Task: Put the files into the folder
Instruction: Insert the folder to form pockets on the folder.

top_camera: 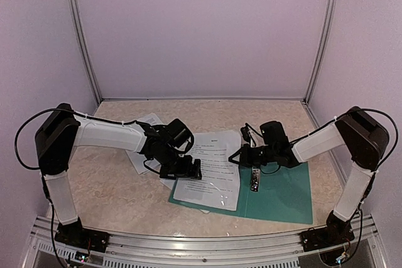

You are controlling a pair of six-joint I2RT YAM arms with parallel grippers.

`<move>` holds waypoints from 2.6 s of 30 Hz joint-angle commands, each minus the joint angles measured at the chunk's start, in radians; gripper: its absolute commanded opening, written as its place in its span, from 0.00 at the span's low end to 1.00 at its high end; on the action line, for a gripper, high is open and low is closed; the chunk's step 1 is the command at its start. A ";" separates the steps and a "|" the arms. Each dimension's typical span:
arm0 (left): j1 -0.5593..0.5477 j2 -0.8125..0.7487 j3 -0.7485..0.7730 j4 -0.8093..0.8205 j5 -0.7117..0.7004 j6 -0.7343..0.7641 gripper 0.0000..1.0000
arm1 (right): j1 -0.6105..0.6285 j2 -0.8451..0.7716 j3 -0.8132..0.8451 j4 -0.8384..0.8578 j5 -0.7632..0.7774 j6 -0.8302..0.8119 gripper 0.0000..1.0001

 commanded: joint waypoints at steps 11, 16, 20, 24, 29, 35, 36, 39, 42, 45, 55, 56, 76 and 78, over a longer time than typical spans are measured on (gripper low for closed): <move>-0.004 0.007 0.027 -0.030 -0.040 0.001 0.97 | 0.014 -0.050 -0.042 -0.008 0.043 0.012 0.00; -0.004 0.006 0.025 -0.030 -0.045 0.002 0.97 | 0.014 -0.057 -0.059 -0.008 0.037 0.014 0.00; -0.003 0.006 0.027 -0.028 -0.045 0.003 0.97 | 0.016 -0.053 -0.072 -0.008 0.027 0.006 0.00; -0.004 0.009 0.031 -0.031 -0.044 0.007 0.97 | 0.017 -0.029 -0.052 -0.018 0.003 -0.017 0.00; -0.004 0.012 0.032 -0.032 -0.046 0.005 0.97 | 0.022 -0.011 -0.024 -0.019 -0.002 -0.025 0.00; -0.006 0.012 0.036 -0.032 -0.046 0.004 0.97 | 0.033 0.003 -0.015 -0.010 -0.009 -0.020 0.00; -0.006 0.013 0.036 -0.032 -0.046 0.004 0.97 | 0.034 0.006 -0.015 -0.009 -0.011 -0.019 0.00; -0.005 0.016 0.037 -0.032 -0.047 0.007 0.97 | 0.039 0.015 -0.007 -0.010 -0.021 -0.020 0.00; -0.006 0.015 0.036 -0.032 -0.049 0.007 0.97 | 0.041 0.011 -0.007 -0.022 -0.019 -0.024 0.00; -0.006 0.015 0.036 -0.032 -0.051 0.006 0.97 | 0.042 0.004 -0.008 -0.026 -0.015 -0.024 0.00; -0.009 0.015 0.036 -0.034 -0.057 0.007 0.97 | 0.047 0.015 -0.022 -0.012 -0.019 -0.015 0.00; -0.009 0.016 0.036 -0.035 -0.058 0.007 0.97 | 0.047 0.017 -0.021 -0.011 -0.019 -0.015 0.00; -0.015 0.000 0.077 -0.086 -0.109 0.038 0.99 | 0.048 -0.046 0.114 -0.292 0.140 -0.172 0.41; -0.017 -0.007 0.078 -0.091 -0.117 0.040 0.99 | 0.048 -0.059 0.127 -0.331 0.172 -0.196 0.46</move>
